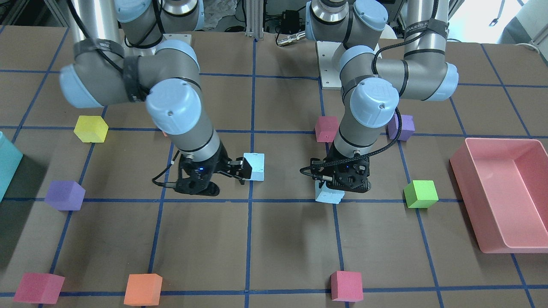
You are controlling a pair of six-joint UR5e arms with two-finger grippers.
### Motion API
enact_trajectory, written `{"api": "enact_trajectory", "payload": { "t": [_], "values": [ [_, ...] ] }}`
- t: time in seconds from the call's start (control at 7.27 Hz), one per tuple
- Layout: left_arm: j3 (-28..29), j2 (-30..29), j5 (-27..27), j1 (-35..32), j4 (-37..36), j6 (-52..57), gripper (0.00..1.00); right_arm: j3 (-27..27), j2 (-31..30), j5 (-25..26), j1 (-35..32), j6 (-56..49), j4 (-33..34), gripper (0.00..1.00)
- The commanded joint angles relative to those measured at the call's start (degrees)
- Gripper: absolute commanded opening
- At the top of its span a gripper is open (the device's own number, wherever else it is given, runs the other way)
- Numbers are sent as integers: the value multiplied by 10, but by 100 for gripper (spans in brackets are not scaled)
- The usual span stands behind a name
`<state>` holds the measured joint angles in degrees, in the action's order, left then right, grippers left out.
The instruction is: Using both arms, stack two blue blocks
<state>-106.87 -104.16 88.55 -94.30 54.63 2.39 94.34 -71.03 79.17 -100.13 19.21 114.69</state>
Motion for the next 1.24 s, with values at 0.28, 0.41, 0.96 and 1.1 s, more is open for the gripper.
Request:
{"api": "enact_trajectory", "payload": {
  "t": [0.28, 0.41, 0.96, 1.1],
  "values": [
    [14, 11, 4, -142, 29, -187, 12, -96, -70, 70, 109, -153, -235, 100],
    [21, 5, -5, -162, 29, -228, 12, -131, -78, 74, 110, -153, -278, 100],
    [21, -32, -3, -209, 20, -273, 12, -175, -102, 74, 111, -153, -364, 100],
    [20, -34, -1, -210, 21, -272, 12, -176, -104, 78, 111, -153, -365, 100]
  ]
}}
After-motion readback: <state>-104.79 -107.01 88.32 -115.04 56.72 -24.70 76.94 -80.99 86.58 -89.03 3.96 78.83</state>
